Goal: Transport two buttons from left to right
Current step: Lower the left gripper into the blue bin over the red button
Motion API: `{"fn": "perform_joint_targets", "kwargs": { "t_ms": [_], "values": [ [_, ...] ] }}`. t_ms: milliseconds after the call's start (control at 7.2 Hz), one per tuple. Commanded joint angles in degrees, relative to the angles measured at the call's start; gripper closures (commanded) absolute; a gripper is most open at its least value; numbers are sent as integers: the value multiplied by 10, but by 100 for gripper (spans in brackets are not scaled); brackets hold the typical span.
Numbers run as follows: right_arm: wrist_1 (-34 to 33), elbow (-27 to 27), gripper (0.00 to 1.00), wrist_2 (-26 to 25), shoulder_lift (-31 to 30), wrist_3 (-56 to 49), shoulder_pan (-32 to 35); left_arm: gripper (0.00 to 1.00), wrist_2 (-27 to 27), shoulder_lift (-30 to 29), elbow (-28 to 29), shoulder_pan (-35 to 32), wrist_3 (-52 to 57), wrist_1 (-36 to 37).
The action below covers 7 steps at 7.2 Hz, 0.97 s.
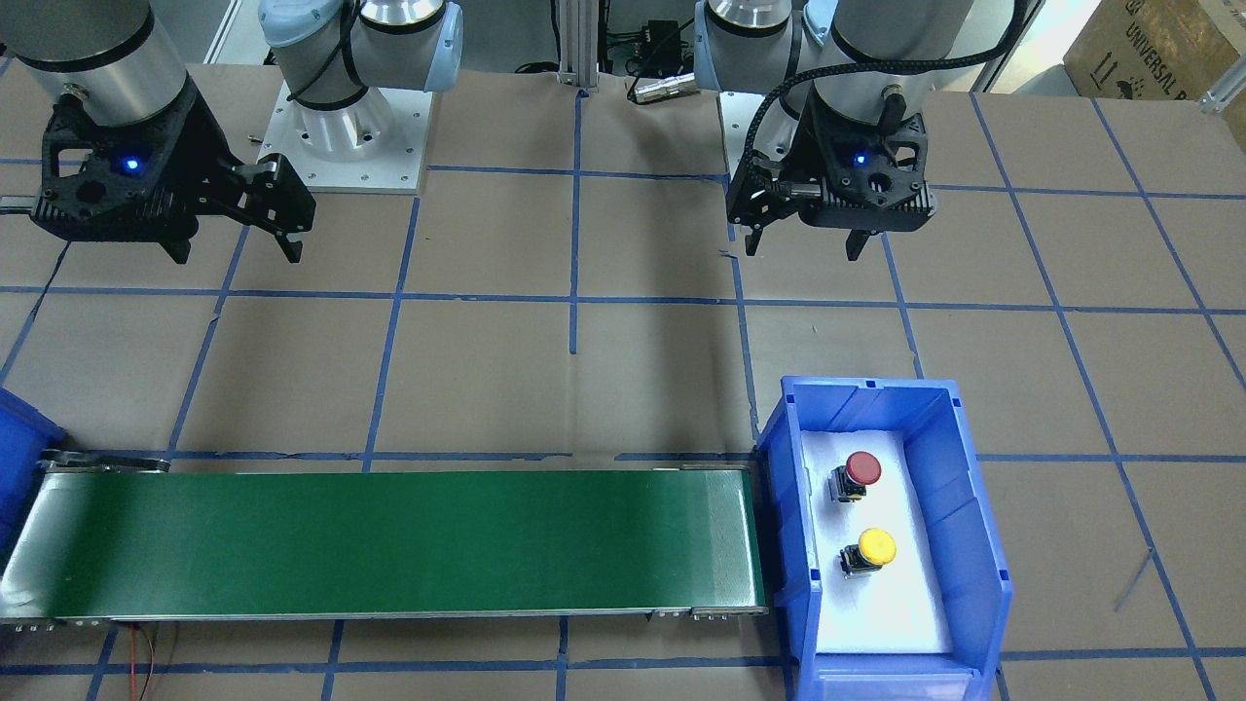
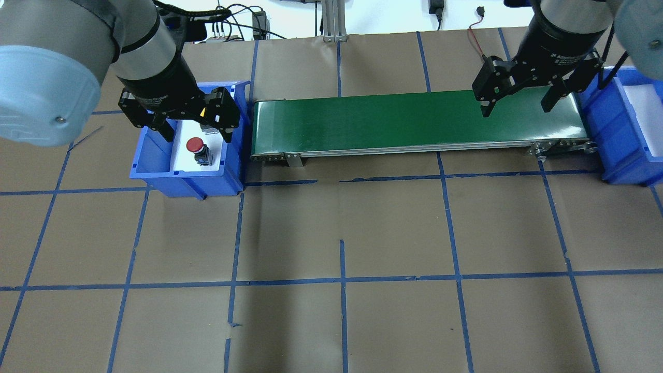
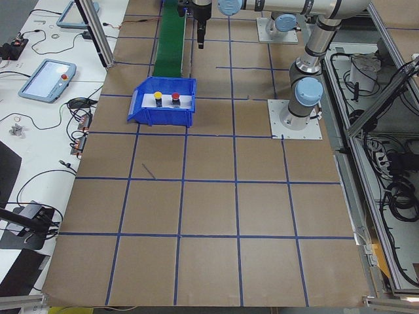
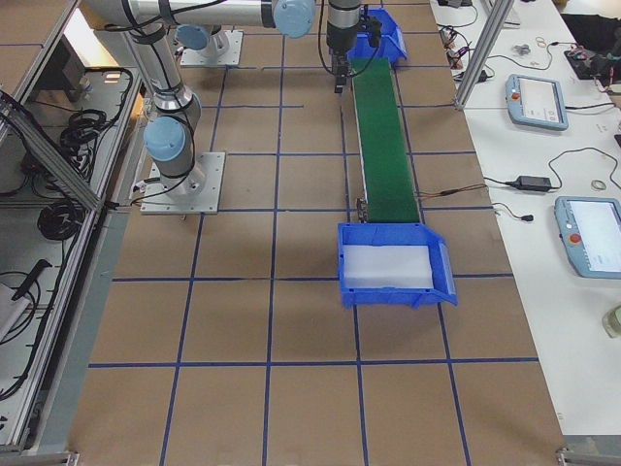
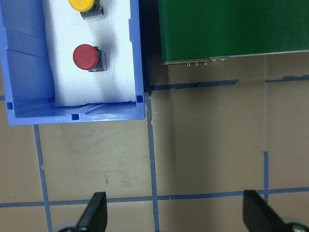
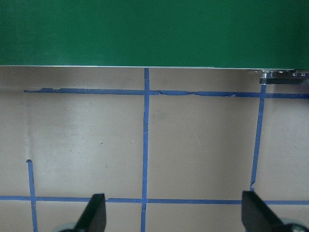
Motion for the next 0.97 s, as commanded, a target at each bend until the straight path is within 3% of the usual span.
{"fn": "perform_joint_targets", "kwargs": {
  "t_ms": [0, 556, 833],
  "values": [
    [2, 0, 0, 0, 0, 0, 0, 0, 0, 0, 0, 0, 2, 0],
    [0, 2, 0, -1, 1, 0, 1, 0, 2, -10, 5, 19, 24, 6],
    [3, 8, 0, -2, 1, 0, 0, 0, -8, -52, 13, 102, 39, 31]
  ]
}}
